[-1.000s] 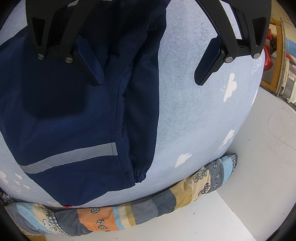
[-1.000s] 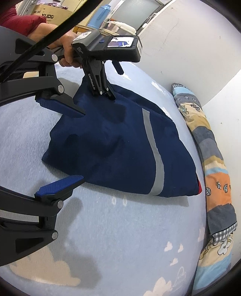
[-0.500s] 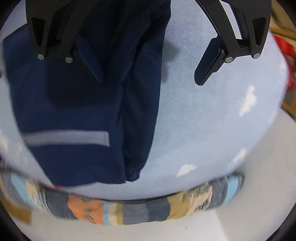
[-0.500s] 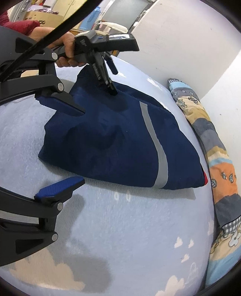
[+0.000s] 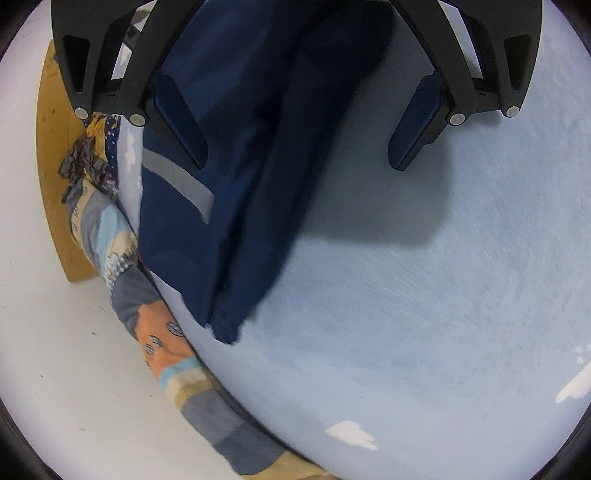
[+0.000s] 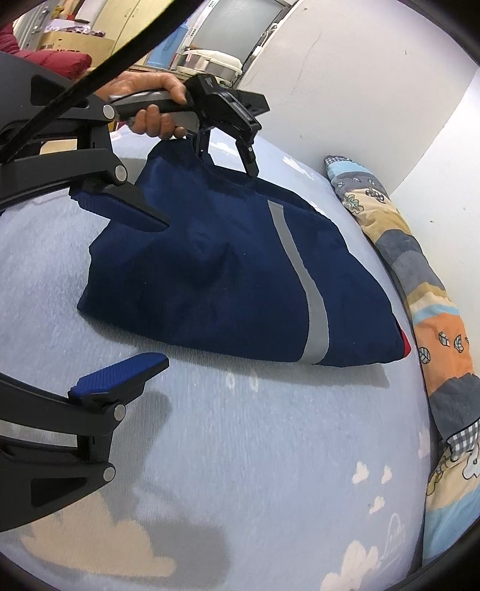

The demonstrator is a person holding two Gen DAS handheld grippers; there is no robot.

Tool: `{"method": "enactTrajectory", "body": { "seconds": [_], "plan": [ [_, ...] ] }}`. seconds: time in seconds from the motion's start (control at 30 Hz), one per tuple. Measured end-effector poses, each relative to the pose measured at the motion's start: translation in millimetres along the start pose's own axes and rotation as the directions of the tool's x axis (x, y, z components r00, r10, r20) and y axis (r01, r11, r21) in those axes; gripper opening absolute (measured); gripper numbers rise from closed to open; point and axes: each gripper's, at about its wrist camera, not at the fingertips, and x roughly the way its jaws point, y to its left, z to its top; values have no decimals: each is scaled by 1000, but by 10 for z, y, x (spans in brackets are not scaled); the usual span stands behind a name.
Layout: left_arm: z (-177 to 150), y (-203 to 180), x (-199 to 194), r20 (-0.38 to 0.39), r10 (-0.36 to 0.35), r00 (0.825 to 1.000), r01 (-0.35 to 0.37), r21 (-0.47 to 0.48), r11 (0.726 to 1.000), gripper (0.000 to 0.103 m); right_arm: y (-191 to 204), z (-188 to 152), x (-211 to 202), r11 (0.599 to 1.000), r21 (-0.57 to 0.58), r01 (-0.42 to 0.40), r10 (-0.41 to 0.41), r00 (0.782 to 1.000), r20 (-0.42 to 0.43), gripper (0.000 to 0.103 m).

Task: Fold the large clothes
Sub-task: 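Grasp the jacket side edge with the left gripper and lift it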

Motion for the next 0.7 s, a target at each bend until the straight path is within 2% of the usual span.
{"method": "enactTrajectory", "body": {
  "seconds": [0.03,0.1,0.2,0.3,0.37,0.47,0.5,0.7],
  "plan": [
    [46,38,19,-1,12,1000,-12,-13,1000,98,-4,-3,-4,1000,1,0,0,1000,1,73],
    [103,65,69,-35,-10,999,9,-13,1000,98,-27,-10,-19,1000,4,1,-1,1000,1,73],
    [185,-46,234,-106,3,994,6,81,997,98,-64,-1,-33,1000,9,3,-3,1000,2,73],
    [236,-145,343,-166,-43,985,64,125,990,100,-130,28,-31,1000,28,-2,2,1000,6,73],
    [264,-207,427,-221,-124,967,155,128,980,100,-195,70,7,998,51,-22,22,1000,9,73],
    [241,-289,603,-299,-258,919,296,90,951,100,-350,162,110,990,122,-75,74,997,19,74],
    [230,-322,667,-318,-280,906,319,78,945,100,-390,209,148,987,137,-88,85,996,24,74],
    [171,-488,772,-329,-260,908,301,79,950,102,-621,512,546,961,221,-167,167,986,20,76]
  ]
}}
